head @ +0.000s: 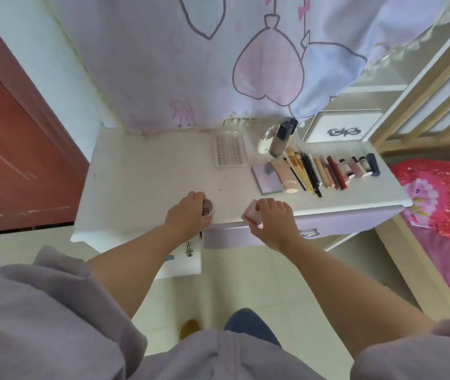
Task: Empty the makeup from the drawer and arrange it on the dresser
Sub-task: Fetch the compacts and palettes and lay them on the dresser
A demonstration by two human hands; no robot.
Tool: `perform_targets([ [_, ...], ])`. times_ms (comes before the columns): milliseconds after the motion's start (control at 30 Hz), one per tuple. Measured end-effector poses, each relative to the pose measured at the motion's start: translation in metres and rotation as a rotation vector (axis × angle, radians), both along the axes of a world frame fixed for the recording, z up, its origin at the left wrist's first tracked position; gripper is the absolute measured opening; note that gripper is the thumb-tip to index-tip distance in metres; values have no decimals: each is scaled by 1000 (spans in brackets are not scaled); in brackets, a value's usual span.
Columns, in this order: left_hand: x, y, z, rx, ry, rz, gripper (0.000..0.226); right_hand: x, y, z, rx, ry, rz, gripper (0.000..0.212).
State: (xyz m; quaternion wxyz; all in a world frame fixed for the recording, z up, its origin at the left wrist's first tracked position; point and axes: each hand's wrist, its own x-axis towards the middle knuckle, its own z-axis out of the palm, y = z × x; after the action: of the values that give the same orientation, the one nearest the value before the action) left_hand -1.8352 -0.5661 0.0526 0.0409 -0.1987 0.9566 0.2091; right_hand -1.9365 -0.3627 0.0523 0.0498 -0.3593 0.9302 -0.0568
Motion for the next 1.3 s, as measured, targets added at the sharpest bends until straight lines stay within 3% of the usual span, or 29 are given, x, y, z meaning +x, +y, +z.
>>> perform_targets([
  [267, -98, -33, -30, 29, -25, 19, 48, -112, -73, -17, 76, -62, 148, 47],
  [467, -125, -39, -59, 45, -53, 58, 54, -148, -80, -41, 142, -115, 309, 46],
  [733, -110, -39, -71, 8, -11, 40, 84, -152, -70, -46, 89, -63, 368, 55],
  [900, -62, -45, -85, -175, -92, 14, 78, -146, -73, -43, 132, -30, 340, 40],
  [1067, -59, -48, -102, -208, -161, -24, 67, -109, -78, -38, -10, -1, 311, 30],
  [1300, -63, -49, -100, -153, -180, -50, 67, -60, -76, -52, 60, -51, 201, 32],
])
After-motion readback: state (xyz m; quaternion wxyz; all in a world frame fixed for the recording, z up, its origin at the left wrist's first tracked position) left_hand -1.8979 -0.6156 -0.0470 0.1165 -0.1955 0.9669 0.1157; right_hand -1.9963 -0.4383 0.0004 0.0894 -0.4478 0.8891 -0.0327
